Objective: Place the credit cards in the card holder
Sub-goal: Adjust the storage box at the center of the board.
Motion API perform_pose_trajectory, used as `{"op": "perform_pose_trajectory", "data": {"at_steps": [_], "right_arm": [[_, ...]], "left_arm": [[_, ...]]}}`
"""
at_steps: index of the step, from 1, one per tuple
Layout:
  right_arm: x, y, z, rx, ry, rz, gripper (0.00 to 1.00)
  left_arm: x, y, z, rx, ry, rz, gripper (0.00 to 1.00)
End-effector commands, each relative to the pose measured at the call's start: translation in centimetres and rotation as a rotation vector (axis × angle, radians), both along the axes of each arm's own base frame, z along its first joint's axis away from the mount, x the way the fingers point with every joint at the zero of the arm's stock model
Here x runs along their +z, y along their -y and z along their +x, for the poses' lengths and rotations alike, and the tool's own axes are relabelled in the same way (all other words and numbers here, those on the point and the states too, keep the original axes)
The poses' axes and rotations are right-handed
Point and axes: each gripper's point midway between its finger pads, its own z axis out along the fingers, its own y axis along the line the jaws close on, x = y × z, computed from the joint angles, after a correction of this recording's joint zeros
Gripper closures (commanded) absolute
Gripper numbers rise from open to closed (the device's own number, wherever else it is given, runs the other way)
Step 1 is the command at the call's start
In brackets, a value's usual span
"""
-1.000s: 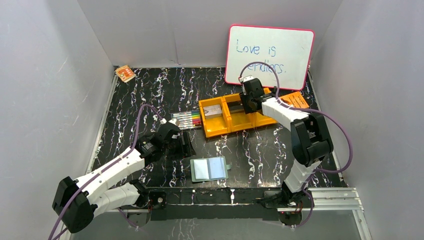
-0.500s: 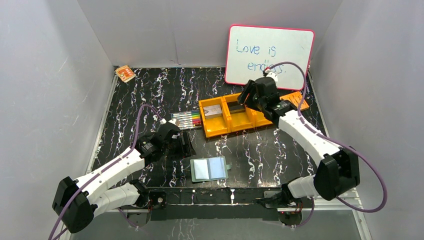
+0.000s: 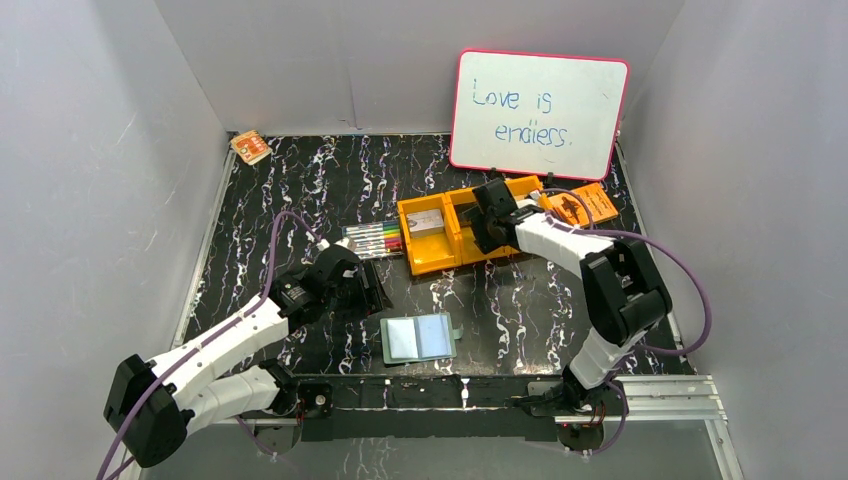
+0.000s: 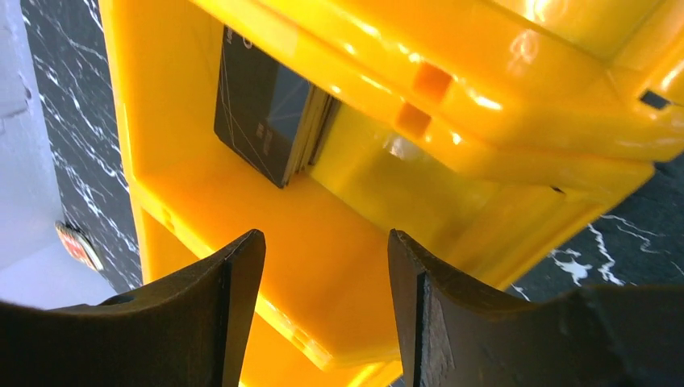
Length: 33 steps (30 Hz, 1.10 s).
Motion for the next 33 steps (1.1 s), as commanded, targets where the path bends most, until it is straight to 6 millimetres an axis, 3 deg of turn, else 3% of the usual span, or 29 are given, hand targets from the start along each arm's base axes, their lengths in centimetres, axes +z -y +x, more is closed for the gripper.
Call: {"op": "perform_pose_trajectory", "data": {"at_steps": [1, 9, 20, 22, 28, 33], "right_arm": [[1.2, 1.2, 2.6, -0.093, 0.048, -0.026, 0.35], [5.2, 2.4, 3.6, 0.071, 0.174, -0.203, 0.35], [7.5, 1.3, 5.3, 0.548, 0.295, -0.508, 0.39], [7.4, 1.3, 5.5, 0.589, 0.298, -0.537, 0.41], [5.6, 1.1, 6.3, 0.635, 0.232, -0.579, 0.60], [4.7, 1.6, 5.3, 0.523, 0.194, -0.493, 0.59]], "left_arm": [[0.1, 0.1, -0.3, -0.015, 0.002, -0.012, 0.36], [0.3, 0.2, 0.3, -0.036, 0.022, 0.008, 0.36], [0.2, 0.2, 0.7, -0.044, 0.025, 0.038, 0.36], [0.1, 0.3, 0.7, -0.043, 0.020, 0.040, 0.36], [0.0, 0.4, 0.9, -0.038, 0.004, 0.047, 0.36], [-0.2, 0.3, 0.7, -0.017, -0.009, 0.039, 0.36]]}}
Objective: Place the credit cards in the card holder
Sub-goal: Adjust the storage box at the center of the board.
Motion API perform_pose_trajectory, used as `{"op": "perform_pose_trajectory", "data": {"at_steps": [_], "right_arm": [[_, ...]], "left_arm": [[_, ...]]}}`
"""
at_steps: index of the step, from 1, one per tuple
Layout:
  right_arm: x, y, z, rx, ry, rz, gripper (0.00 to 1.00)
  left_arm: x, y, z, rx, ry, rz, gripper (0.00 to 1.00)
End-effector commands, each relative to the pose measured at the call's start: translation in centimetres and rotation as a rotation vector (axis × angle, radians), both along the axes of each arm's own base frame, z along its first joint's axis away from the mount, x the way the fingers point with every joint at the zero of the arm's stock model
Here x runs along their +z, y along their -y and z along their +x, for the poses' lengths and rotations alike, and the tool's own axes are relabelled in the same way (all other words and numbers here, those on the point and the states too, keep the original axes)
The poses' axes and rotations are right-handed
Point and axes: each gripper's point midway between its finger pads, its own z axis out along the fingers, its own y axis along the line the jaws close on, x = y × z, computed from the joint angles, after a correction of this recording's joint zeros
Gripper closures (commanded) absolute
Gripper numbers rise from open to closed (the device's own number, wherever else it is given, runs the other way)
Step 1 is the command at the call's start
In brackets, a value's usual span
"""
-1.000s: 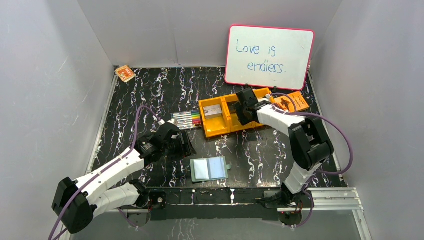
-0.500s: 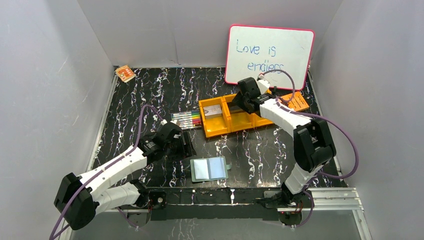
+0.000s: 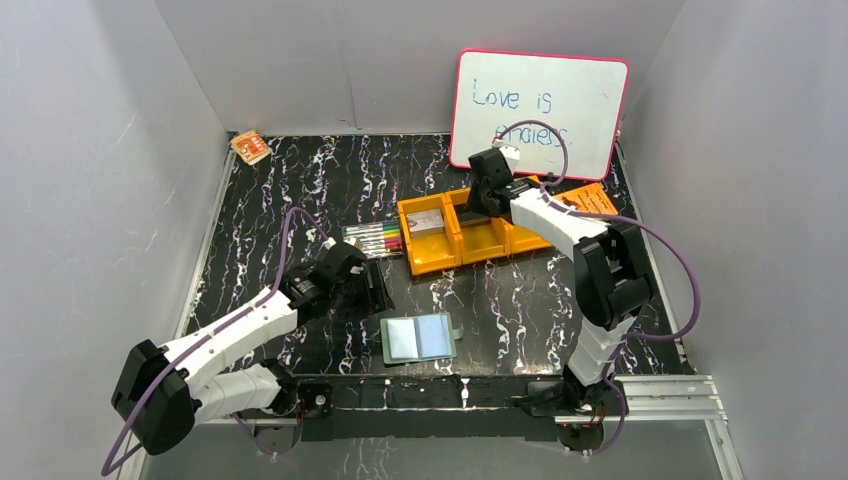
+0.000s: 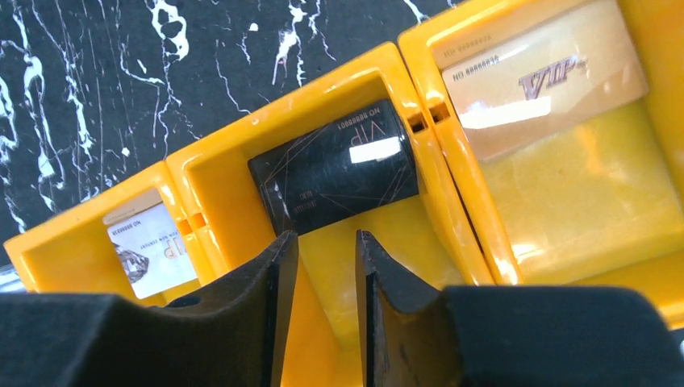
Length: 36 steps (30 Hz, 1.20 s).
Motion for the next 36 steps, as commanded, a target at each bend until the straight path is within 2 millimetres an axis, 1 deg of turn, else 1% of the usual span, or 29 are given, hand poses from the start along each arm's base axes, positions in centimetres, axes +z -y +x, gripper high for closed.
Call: {"op": "perform_pose_trajectory", "data": {"at_steps": [1, 4, 6, 8, 12, 15, 16, 21, 31, 34, 36], "right_arm": [[0.7, 0.5, -0.6, -0.117, 0.003, 0.111, 0.56], [-0.5, 0.2, -1.6, -0.275, -0.047, 0.261, 0.48], [-1.6, 0.2, -2.3, -0.376, -0.097, 0.327, 0.45], [-2.3, 0.0, -2.5, -0.456, -0.130, 0.382, 0.41], [-3.4, 0.2, -2.5, -0.609, -0.170, 0.440, 0.37], [-3.4, 0.2, -2.0, -0.673, -0.156, 0.489, 0.34], [-3.7, 0.3, -1.9, -0.701, -0.163, 0.495, 0.32], [-4.7, 0.1, -1.3, -0.760, -0.194, 0.484, 0.29], [-6.4, 0.3, -1.0, -0.810, -0.217, 0.495, 0.31], [-6.3, 0.0, -0.7, -0.812, -0.202, 0.534, 0.31], [-5.6, -0.1, -0.3, -0.803, -0.164, 0.570, 0.30]], "left_arm": [[0.7, 0.1, 0.3, 0.023, 0.009, -0.011, 0.36], [0.4, 0.4, 0.3, 0.024, -0.008, -0.019, 0.36], [0.4, 0.6, 0.3, 0.020, -0.014, -0.021, 0.36], [0.5, 0.6, 0.3, 0.018, -0.011, -0.024, 0.36], [0.7, 0.7, 0.2, 0.017, -0.006, -0.033, 0.36], [0.7, 0.8, 0.1, 0.012, -0.010, -0.038, 0.36], [0.7, 0.8, 0.1, 0.009, -0.012, -0.039, 0.36], [0.9, 0.9, 0.1, -0.003, -0.006, -0.040, 0.36], [0.6, 0.8, 0.0, -0.010, -0.012, -0.035, 0.36], [0.5, 0.8, -0.1, -0.012, -0.016, -0.033, 0.36], [0.6, 0.9, -0.1, -0.016, -0.016, -0.033, 0.36]]}}
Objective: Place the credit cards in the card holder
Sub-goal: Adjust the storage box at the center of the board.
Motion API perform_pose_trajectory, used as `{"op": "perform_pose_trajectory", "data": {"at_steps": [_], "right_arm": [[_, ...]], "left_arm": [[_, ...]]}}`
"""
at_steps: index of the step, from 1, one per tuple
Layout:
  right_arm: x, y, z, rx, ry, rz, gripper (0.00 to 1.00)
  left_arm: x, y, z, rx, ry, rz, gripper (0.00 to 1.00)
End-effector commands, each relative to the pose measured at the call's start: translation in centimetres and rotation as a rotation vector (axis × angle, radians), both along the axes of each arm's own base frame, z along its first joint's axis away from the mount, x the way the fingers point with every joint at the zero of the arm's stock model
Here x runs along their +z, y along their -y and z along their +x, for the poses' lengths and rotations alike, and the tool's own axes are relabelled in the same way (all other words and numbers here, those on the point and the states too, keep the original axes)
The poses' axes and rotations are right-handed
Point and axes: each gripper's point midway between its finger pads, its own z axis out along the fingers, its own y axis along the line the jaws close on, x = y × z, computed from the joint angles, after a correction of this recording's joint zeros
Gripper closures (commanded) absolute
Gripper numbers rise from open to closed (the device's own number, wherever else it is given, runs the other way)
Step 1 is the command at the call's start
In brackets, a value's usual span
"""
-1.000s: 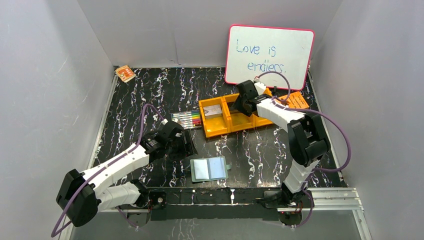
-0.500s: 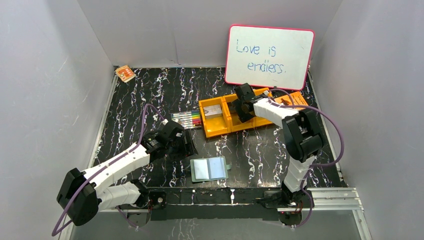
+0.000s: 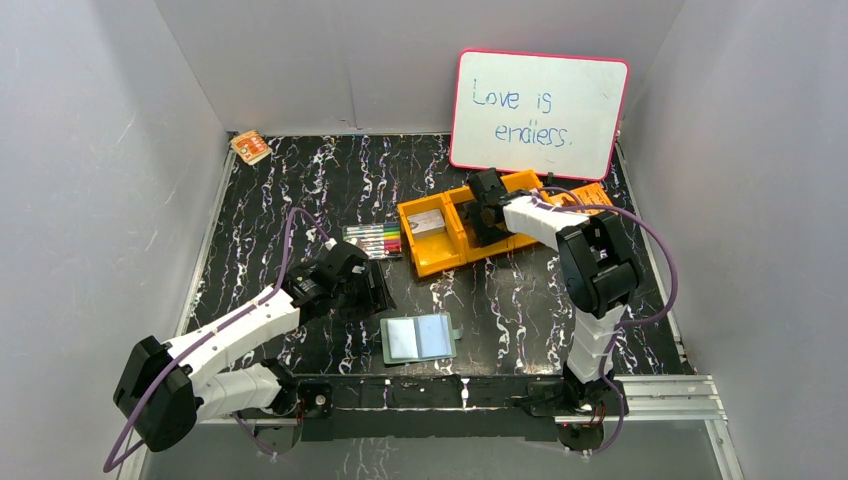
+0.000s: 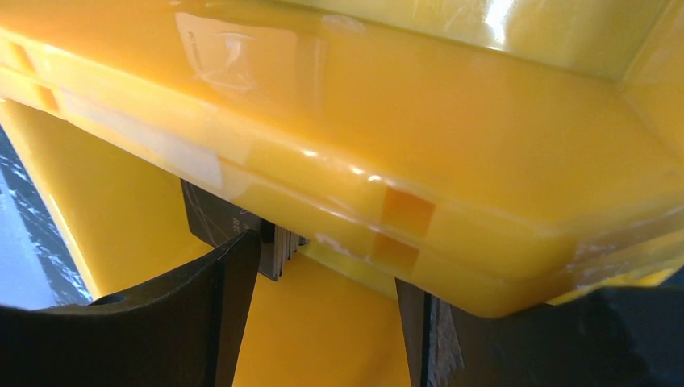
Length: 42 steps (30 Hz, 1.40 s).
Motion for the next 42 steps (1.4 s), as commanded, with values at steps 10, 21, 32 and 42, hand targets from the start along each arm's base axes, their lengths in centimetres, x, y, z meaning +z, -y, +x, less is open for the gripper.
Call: {"op": "perform_pose_trajectory", "data": {"at_steps": [10, 21, 32, 42], "right_arm": [[1.6, 4.2, 0.2, 0.012, 0.099, -0.025, 0.28], [2.7, 7.1, 1.9, 0.256, 0.145, -0.068, 0.28], [9.9, 5.0, 1.1, 0.547, 0.255, -0.160, 0.27], [9.9, 3.9, -6.8, 0.552, 0.213, -0.109, 0.27]], "left_arm": [[0.6, 0.2, 0.0, -0.017, 0.006, -0.011, 0.36], [0.6, 0.7, 0.6, -0.008, 0.006, -0.008, 0.36], [1.6, 0.9, 1.8, 0.000, 0.040, 0.012, 0.36], [2.1, 0.6, 2.3, 0.024, 0.068, 0.018, 0.36]]}}
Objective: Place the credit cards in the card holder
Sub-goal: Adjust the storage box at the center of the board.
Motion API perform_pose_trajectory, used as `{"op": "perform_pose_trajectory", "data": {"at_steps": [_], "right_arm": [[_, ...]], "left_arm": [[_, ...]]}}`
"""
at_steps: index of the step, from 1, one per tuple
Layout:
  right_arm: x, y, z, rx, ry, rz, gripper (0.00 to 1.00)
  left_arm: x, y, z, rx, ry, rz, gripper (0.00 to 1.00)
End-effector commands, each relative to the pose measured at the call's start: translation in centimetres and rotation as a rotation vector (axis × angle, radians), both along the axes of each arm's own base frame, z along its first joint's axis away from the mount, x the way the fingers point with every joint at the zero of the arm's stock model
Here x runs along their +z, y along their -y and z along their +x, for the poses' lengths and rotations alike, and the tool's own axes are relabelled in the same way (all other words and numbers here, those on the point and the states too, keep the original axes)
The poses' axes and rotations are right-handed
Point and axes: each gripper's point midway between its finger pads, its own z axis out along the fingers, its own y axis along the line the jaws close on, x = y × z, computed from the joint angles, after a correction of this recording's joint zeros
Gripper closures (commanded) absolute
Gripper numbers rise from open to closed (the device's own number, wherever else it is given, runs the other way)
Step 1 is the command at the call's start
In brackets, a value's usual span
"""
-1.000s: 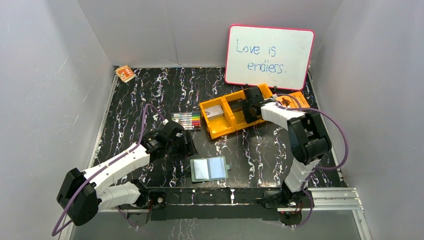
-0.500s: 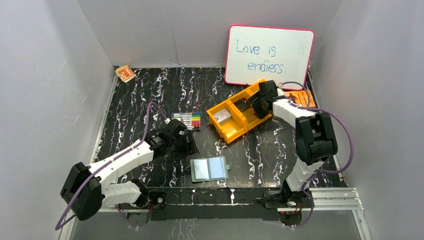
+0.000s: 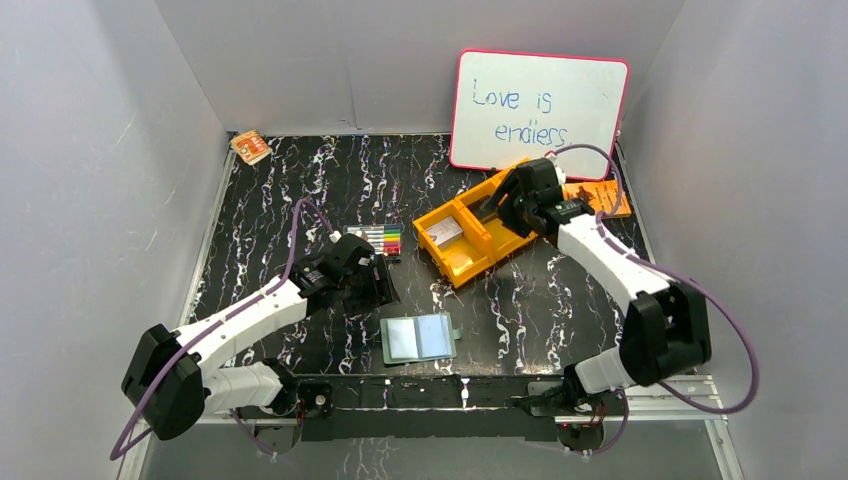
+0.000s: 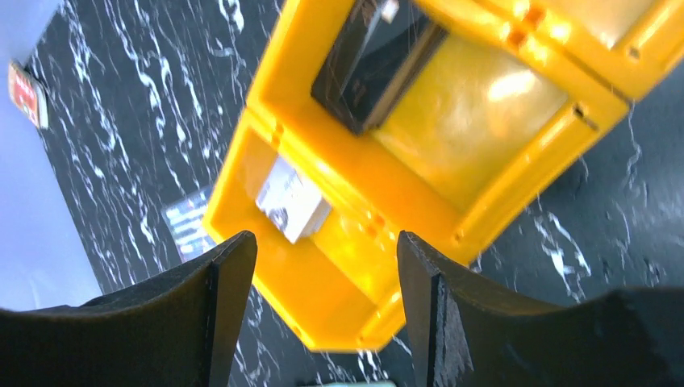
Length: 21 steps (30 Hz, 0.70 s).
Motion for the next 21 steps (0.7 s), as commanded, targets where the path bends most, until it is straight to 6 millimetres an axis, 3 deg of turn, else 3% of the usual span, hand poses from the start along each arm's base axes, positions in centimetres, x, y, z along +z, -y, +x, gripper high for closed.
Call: {"op": "perform_pose_trajectory", "data": {"at_steps": [1, 6, 11, 21], "right_arm": [[-1.8, -0.1, -4.1, -0.008, -0.080, 0.014, 0.27], [-3.2, -1.5, -6.8, 0.023, -0.134, 0.028, 0.27], [-5.8, -1.9, -8.2, 0.032, -0.196, 0.018, 0.27], [-9.4, -3.3, -7.2, 0.056, -0.259, -0.014, 0.29]], "left_arm": [[1.6, 0.0, 0.8, 0.013, 0.052, -0.007, 0.36], [1.6, 0.0, 0.5, 0.011, 0.044, -0.018, 0.36], [1.5, -0.1, 0.3, 0.019, 0.042, -0.027, 0.36], [1.5, -0.5, -0.2, 0.027, 0.044, -0.038, 0.36]]}}
